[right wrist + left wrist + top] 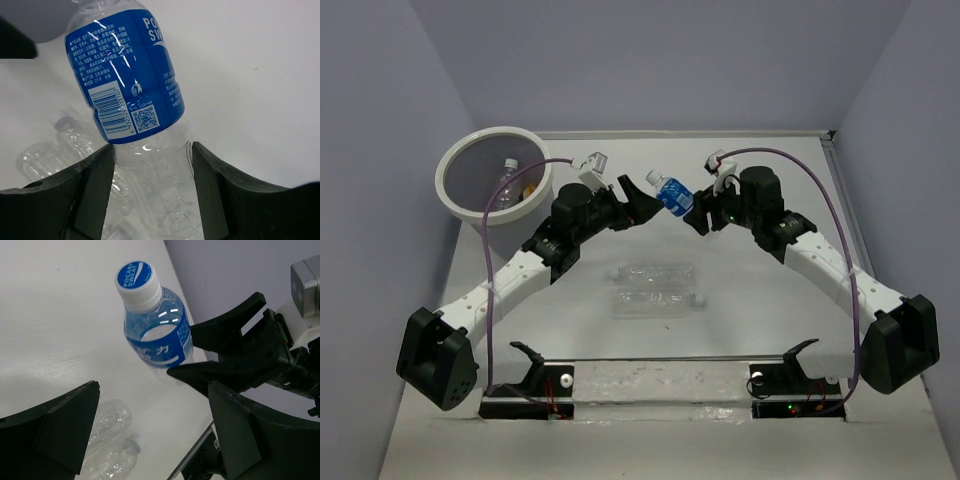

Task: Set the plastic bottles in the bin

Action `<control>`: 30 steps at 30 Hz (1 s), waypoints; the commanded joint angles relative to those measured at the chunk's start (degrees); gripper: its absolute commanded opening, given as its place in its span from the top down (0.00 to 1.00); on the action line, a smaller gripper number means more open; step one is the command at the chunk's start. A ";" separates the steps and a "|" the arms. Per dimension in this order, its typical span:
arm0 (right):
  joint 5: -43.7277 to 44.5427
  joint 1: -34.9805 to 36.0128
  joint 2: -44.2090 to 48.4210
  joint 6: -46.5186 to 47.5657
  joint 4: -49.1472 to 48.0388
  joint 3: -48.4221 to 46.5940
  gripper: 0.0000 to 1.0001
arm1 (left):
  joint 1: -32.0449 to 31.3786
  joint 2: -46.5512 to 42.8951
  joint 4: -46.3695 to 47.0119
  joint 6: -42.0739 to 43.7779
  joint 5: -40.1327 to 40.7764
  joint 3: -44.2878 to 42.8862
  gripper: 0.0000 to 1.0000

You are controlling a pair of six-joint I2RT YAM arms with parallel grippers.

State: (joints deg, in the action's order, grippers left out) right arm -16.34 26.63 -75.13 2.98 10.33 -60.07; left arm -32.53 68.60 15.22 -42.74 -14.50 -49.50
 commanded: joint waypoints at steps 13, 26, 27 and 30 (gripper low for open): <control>-17.94 3.43 6.23 -14.85 -21.48 10.76 0.62 | -5.70 8.84 12.90 2.05 9.31 -4.82 0.41; -19.52 3.43 13.25 -18.19 -22.55 14.89 0.06 | -0.53 -2.93 -9.23 11.89 21.35 -15.01 0.87; -19.61 3.43 14.13 -18.36 -22.46 15.59 0.06 | 0.97 -3.90 -10.90 12.59 21.53 -16.15 0.87; -20.22 3.95 16.86 -18.80 -22.54 18.06 0.06 | 10.78 -7.85 -19.23 14.70 20.84 -22.29 0.86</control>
State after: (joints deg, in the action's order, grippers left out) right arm -33.80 29.41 -61.78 -14.48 -9.37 -44.95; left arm -31.05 67.22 4.32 -32.97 2.50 -63.29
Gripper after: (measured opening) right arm 0.941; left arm 0.529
